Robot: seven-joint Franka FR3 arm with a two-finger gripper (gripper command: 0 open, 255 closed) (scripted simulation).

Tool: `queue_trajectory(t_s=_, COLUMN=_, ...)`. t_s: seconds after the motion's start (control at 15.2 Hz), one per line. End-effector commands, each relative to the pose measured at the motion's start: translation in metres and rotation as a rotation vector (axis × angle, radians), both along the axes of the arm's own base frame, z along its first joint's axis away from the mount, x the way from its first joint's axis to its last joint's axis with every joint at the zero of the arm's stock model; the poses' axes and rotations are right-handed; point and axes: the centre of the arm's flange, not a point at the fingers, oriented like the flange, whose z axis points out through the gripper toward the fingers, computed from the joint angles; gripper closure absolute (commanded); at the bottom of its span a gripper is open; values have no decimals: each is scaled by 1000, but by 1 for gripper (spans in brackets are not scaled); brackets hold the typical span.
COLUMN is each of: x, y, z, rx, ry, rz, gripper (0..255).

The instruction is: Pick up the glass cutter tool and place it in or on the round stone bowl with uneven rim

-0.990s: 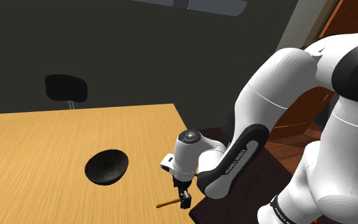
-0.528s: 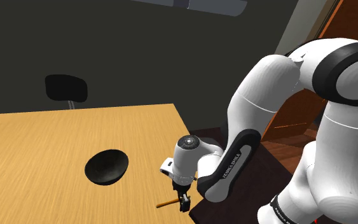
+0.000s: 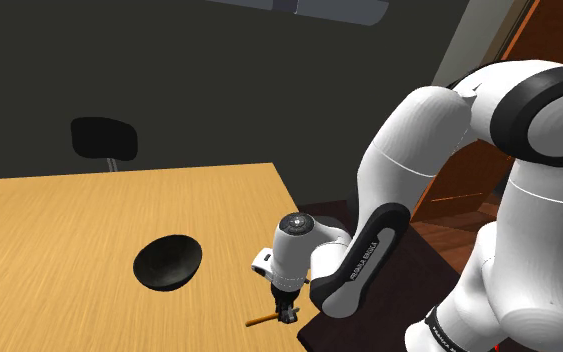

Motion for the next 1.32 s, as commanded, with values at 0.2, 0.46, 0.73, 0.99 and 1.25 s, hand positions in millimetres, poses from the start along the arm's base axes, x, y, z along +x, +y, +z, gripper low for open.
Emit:
queue_trajectory(t_s=0.2, x=0, y=0, z=0, rx=0, ry=0, rz=0, gripper=255)
queue_trajectory(t_s=0.46, x=0, y=0, z=10, rx=0, ry=0, rz=0, gripper=255)
queue_trajectory(t_s=0.73, x=0, y=0, z=32, rx=0, ry=0, rz=0, gripper=255)
queue_trajectory(t_s=0.99, x=0, y=0, z=53, rx=0, ry=0, rz=0, gripper=255)
queue_trajectory(t_s=1.25, x=0, y=0, z=74, rx=0, ry=0, rz=0, gripper=255)
